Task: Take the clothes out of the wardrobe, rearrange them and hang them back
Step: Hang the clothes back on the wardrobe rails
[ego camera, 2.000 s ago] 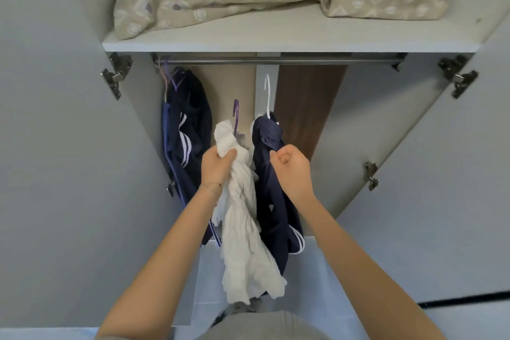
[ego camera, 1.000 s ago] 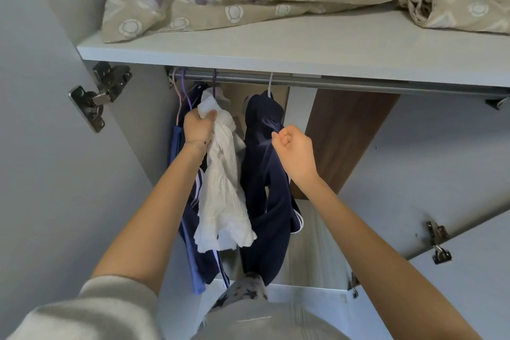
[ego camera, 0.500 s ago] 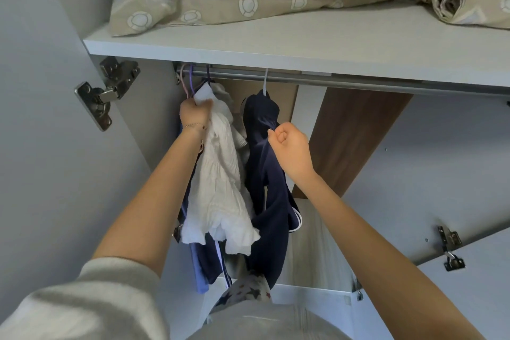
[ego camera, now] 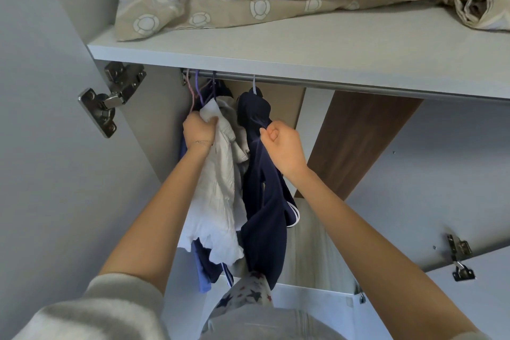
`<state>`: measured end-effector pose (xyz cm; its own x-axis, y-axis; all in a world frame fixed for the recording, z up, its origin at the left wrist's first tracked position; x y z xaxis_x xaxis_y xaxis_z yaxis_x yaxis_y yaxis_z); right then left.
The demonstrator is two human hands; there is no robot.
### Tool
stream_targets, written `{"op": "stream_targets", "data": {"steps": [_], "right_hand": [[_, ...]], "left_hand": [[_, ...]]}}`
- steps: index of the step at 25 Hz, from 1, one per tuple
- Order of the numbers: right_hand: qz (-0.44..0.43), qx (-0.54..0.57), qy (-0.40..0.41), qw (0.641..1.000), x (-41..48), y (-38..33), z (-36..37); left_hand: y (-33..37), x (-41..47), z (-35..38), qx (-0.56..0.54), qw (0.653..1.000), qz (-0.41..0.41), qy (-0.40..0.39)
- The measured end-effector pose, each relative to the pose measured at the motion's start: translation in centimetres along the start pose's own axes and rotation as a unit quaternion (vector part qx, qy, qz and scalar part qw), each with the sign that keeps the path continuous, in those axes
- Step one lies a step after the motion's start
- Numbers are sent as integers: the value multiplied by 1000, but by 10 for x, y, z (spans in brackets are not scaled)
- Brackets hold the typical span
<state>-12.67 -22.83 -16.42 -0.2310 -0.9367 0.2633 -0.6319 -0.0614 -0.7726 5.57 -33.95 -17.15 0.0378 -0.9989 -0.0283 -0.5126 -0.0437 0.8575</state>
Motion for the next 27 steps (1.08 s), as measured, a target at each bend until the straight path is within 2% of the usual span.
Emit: {"op": "stream_targets", "data": {"steps": [4, 11, 20, 24, 27], "right_hand": [[-15, 1, -28, 999, 6, -8, 21], [6, 6, -72, 997, 9, -12, 58], [86, -33, -194, 977, 4, -15, 71], [70, -22, -174, 982, -34, -29, 43], [19, -38, -165, 985, -91, -45, 24]], "left_hand": [[-6, -30, -11, 3, 998, 52, 23], [-12, -60, -17, 136, 978, 159, 7], [-12, -105, -30, 238, 950, 202, -9], [-21, -154, -42, 245, 950, 194, 1], [-34, -208, -53, 242, 954, 173, 21]]}}
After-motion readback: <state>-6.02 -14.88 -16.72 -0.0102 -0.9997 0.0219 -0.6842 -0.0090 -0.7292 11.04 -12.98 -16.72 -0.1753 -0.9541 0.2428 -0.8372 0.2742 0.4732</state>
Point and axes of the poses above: each hand's wrist, its own x-axis towards the middle knuckle, its own z-axis out of the palm, y = z × x, the point moved 4 cm from there along x, towards the middle knuckle, and after that the axes turned 6 degrees about -y, right-handed, at the moved point
